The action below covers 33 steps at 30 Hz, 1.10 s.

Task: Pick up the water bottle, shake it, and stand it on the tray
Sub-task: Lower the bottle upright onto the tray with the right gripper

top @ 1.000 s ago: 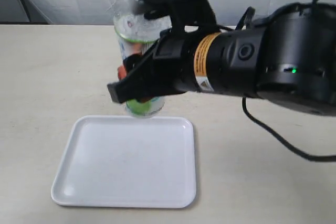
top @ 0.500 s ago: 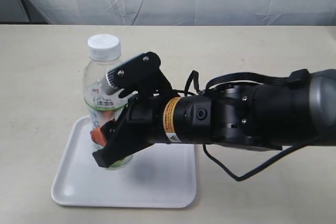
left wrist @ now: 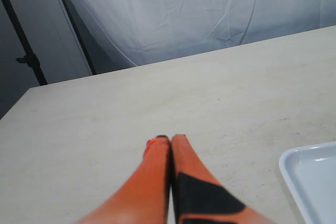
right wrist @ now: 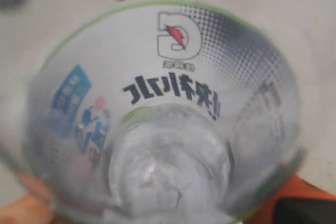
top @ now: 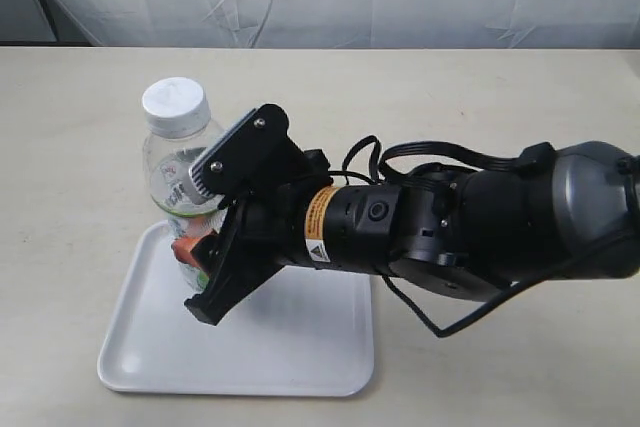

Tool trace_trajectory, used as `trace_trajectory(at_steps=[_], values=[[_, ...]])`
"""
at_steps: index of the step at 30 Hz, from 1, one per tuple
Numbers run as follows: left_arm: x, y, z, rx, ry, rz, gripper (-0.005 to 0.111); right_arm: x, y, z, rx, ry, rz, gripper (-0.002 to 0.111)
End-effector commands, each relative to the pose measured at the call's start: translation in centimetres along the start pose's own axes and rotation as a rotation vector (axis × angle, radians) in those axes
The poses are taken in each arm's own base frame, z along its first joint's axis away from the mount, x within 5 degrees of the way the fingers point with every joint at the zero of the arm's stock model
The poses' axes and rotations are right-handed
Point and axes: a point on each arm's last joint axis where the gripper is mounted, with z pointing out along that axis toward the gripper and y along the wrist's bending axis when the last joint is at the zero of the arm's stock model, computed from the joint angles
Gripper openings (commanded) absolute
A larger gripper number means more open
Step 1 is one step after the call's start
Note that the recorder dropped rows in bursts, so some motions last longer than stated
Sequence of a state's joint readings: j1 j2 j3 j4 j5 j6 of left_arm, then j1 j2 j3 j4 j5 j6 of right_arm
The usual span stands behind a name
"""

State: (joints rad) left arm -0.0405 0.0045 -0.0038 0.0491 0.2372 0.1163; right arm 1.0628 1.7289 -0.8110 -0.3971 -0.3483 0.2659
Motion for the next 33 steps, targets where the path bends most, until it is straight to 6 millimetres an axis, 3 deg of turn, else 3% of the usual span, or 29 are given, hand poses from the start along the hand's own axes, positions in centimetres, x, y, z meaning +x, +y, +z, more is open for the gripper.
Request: trace_trajectory(at_steps=[1, 8, 22, 24, 28, 30, 33], values=[[0.1, 0.0, 0.0, 0.001, 0.001, -0.006, 0.0, -0.7, -0.2, 0.0, 0.007, -0.063, -0.092, -0.001], [0.1, 0.0, 0.0, 0.001, 0.001, -0.006, 0.0, 1.5, -0.3, 1.7, 0.012, 0.006, -0.107, -0.001], [0.1, 0.0, 0.0, 0.001, 0.001, -0.006, 0.0, 2.6, -0.3, 2.4, 0.013, 0.044, -0.052, 0.0], [0.1, 0.0, 0.0, 0.001, 0.001, -0.006, 0.0, 2.6, -0.3, 2.4, 0.013, 0.049, -0.051, 0.012], [0.1, 0.0, 0.0, 0.001, 0.001, -0.006, 0.0, 2.6, -0.5, 2.4, 0.032, 0.049, 0.012, 0.056], [0.1, 0.0, 0.0, 0.001, 0.001, -0.006, 0.0, 2.7, -0.7, 2.4, 0.062, 0.054, 0.077, 0.067], [0.1, 0.0, 0.0, 0.001, 0.001, -0.006, 0.0, 3.0, -1.0, 2.3, 0.096, 0.084, 0.153, 0.075]])
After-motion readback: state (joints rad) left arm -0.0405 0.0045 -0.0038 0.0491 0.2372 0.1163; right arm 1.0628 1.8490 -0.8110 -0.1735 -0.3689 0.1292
